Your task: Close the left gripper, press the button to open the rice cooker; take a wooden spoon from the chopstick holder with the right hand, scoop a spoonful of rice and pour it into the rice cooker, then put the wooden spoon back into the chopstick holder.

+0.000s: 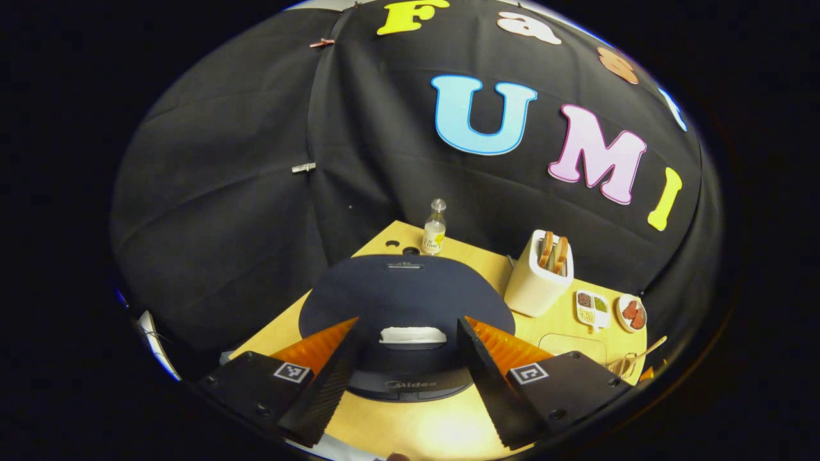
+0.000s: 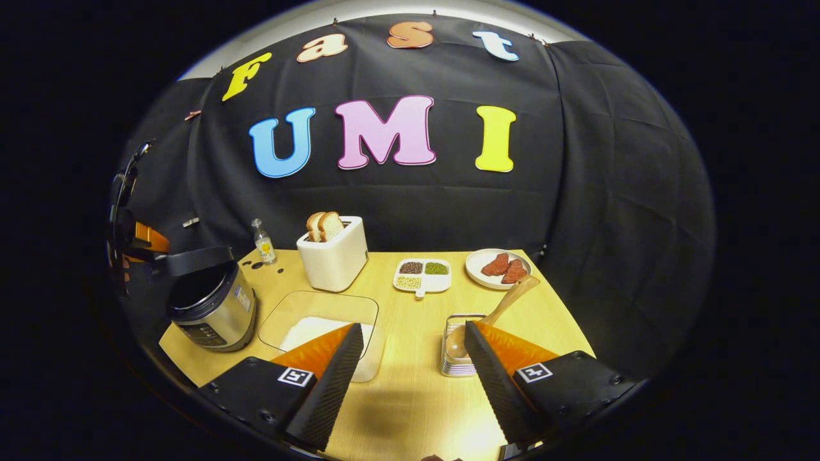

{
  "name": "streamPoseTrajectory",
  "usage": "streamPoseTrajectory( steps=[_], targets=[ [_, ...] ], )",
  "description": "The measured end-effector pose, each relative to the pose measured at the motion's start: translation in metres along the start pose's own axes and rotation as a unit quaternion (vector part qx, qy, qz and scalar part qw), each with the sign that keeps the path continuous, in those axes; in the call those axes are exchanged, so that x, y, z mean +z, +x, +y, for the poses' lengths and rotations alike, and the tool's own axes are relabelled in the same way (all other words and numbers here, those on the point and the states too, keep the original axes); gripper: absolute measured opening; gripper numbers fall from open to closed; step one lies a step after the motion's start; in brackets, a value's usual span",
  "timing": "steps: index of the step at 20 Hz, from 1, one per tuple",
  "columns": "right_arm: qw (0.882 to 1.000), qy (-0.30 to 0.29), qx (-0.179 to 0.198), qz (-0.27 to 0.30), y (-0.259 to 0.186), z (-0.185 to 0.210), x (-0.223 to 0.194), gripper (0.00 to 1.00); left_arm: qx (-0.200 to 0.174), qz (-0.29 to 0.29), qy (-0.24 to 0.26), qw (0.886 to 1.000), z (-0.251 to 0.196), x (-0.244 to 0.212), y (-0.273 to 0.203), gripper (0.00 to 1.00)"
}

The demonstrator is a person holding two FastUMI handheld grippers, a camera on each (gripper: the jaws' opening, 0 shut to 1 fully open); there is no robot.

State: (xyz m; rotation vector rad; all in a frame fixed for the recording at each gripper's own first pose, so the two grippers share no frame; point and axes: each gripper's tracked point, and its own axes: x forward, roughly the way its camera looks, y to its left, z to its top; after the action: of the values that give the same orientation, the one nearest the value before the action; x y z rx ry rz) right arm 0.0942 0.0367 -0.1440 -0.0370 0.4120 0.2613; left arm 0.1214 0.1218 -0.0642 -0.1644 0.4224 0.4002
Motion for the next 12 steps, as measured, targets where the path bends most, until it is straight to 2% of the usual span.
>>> streamPoseTrajectory(
  steps=[4,7,9,11,12],
  targets=[
    [1.0,-0.011,0.009,0.014,0.005,0.003,-0.007,0.99,-0.002,0.021,0.002,1.0,-0.005,-0.03,0.015,0.98],
    [1.0,-0.008,0.012,0.02,0.007,0.002,-0.011,0.99,-0.003,0.011,0.011,1.0,-0.004,-0.041,0.024,0.98],
    [1.0,-0.006,0.012,0.026,0.007,-0.002,-0.015,0.99,0.006,0.022,0.027,0.999,-0.003,-0.059,0.028,0.98],
    [0.999,-0.003,0.012,0.033,0.006,-0.007,-0.021,0.99,0.018,0.011,0.061,0.998,-0.003,-0.058,0.03,0.96],
    [0.999,0.0,0.011,0.035,0.007,-0.011,-0.024,0.99,0.023,0.001,0.061,0.998,-0.004,-0.057,0.03,0.96]
  ],
)
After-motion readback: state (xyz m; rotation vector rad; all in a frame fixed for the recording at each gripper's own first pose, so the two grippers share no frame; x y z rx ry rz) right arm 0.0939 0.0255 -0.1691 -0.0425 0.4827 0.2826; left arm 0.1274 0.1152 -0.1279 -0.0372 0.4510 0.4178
